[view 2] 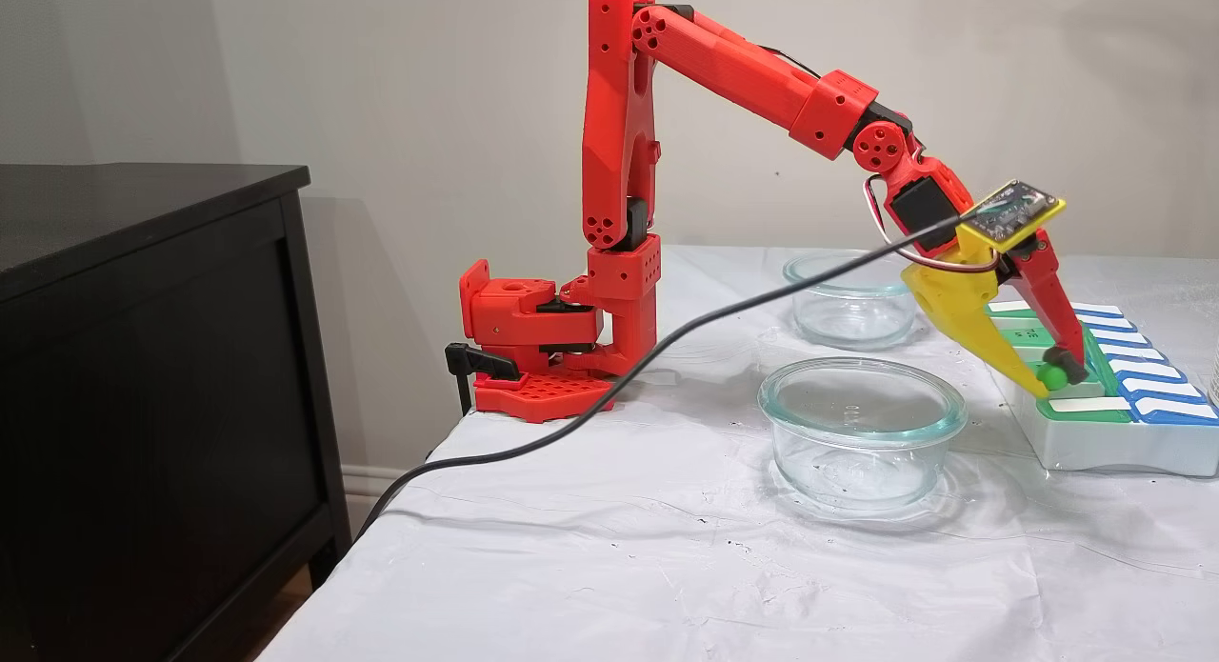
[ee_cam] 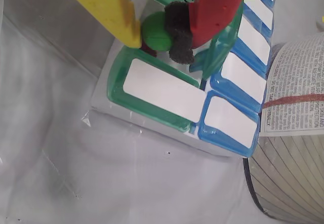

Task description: Sort medicines into box.

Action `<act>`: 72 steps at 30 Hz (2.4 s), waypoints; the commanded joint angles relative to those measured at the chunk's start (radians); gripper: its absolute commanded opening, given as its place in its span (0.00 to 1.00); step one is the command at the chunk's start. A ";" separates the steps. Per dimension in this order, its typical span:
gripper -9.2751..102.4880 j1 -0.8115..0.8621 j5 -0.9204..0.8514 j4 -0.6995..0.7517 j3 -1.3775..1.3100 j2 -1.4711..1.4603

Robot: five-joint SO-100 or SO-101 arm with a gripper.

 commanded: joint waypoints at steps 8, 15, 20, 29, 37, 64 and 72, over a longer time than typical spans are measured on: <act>0.08 -0.023 0.000 -0.029 -0.048 0.064; 0.10 -0.025 -0.017 -0.084 -0.087 -0.035; 0.25 -0.021 -0.035 -0.086 -0.080 -0.038; 0.30 -0.012 -0.038 -0.060 -0.066 0.014; 0.08 0.057 -0.006 0.080 -0.026 0.291; 0.08 -0.268 0.164 -0.449 0.339 0.561; 0.08 -0.374 0.224 -0.552 0.304 0.426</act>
